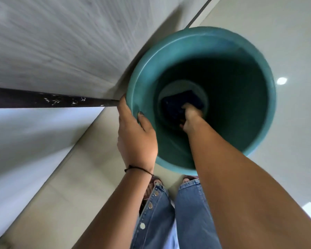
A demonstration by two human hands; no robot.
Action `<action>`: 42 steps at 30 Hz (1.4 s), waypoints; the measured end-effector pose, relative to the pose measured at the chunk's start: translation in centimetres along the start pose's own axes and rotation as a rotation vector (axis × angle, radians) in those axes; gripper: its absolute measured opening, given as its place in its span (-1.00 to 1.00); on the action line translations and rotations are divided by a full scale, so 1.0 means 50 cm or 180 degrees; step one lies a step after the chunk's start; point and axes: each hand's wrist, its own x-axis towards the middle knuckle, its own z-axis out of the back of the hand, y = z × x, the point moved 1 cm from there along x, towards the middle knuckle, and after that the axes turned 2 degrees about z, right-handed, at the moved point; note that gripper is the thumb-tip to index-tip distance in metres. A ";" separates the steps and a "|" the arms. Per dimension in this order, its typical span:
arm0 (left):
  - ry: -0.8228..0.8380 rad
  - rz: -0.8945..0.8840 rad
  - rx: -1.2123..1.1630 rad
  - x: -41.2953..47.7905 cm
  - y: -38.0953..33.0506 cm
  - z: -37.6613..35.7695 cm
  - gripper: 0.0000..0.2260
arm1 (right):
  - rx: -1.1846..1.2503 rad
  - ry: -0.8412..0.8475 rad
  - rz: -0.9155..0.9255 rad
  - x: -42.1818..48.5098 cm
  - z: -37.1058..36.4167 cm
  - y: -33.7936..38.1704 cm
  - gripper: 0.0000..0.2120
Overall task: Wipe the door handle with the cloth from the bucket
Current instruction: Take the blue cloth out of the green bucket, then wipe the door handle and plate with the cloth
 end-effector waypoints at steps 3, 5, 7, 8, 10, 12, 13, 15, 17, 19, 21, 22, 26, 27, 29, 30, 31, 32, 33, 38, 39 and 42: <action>0.0543 0.0257 -0.0033 0.001 -0.015 0.022 -0.50 | -0.0002 0.0143 0.0343 -0.127 0.045 0.028 -0.84; 0.0845 0.0591 0.0366 -0.028 -0.040 0.059 -0.42 | 0.0022 0.0492 0.0431 -0.230 0.089 0.046 -0.81; 0.1025 0.0801 0.0362 -0.077 -0.087 0.122 -0.37 | 0.0042 0.0825 0.0436 -0.347 0.146 0.072 -0.77; 0.1129 0.0797 0.0150 -0.105 -0.115 0.156 -0.37 | 0.0027 0.0949 0.0400 -0.408 0.175 0.087 -0.75; 0.1516 0.0880 -0.0598 -0.156 -0.177 0.232 -0.45 | -0.0067 0.1181 0.0381 -0.527 0.227 0.111 -0.68; 0.1983 0.1083 -0.1492 -0.204 -0.241 0.330 -0.59 | -0.0315 0.1389 0.0518 -0.665 0.263 0.133 -0.61; 0.2085 0.1078 -0.1798 -0.230 -0.270 0.386 -0.65 | -0.0437 0.1494 0.0643 -0.736 0.277 0.141 -0.57; 0.1900 0.1040 -0.2115 -0.271 -0.305 0.490 -0.70 | -0.0573 0.1735 0.0852 -0.870 0.301 0.154 -0.53; 0.1752 0.1003 -0.2371 -0.312 -0.324 0.603 -0.68 | -0.0636 0.1985 0.1039 -1.007 0.318 0.160 -0.54; 0.1795 0.0967 -0.2726 -0.355 -0.335 0.712 -0.64 | -0.0570 0.2193 0.1111 -1.124 0.331 0.152 -0.57; 0.1764 0.0961 -0.3075 -0.404 -0.329 0.819 -0.61 | -0.0523 0.2406 0.1046 -1.227 0.339 0.121 -0.56; 0.1727 0.0923 -0.3220 -0.429 -0.319 0.869 -0.65 | -0.0523 0.2562 0.0966 -1.273 0.342 0.097 -0.57; 0.1498 0.0837 -0.3534 -0.543 -0.269 1.053 -0.86 | -0.0784 0.3320 0.0733 -1.423 0.359 -0.010 -0.65; 0.1322 0.0849 -0.3540 -0.577 -0.246 1.098 -0.82 | -0.0895 0.3480 0.0705 -1.459 0.365 -0.038 -0.65; 0.0894 0.0936 -0.3557 -0.643 -0.200 1.178 -0.74 | -0.1163 0.3593 0.0847 -1.515 0.375 -0.087 -0.65; 0.0612 0.1037 -0.3621 -0.675 -0.170 1.216 -0.73 | -0.1361 0.3581 0.1032 -1.545 0.378 -0.112 -0.60; 0.0305 0.1165 -0.3684 -0.704 -0.137 1.252 -0.76 | -0.1534 0.3561 0.1212 -1.577 0.377 -0.136 -0.53; 0.0012 0.1265 -0.3719 -0.729 -0.106 1.287 -0.81 | -0.1693 0.3561 0.1379 -1.610 0.374 -0.159 -0.48; -0.0271 0.1339 -0.3743 -0.750 -0.074 1.321 -0.86 | -0.1796 0.3572 0.1515 -1.641 0.370 -0.181 -0.47; -0.1472 0.1204 -0.3559 -0.791 0.084 1.480 -0.91 | -0.2346 0.3614 0.2731 -1.796 0.312 -0.284 -0.66; -0.1689 0.1112 -0.3415 -0.792 0.106 1.507 -0.90 | -0.2351 0.3566 0.3001 -1.824 0.298 -0.302 -0.75; -0.2182 0.0827 -0.2837 -0.789 0.197 1.610 -0.82 | -0.2321 0.3567 0.3625 -1.918 0.237 -0.386 -0.84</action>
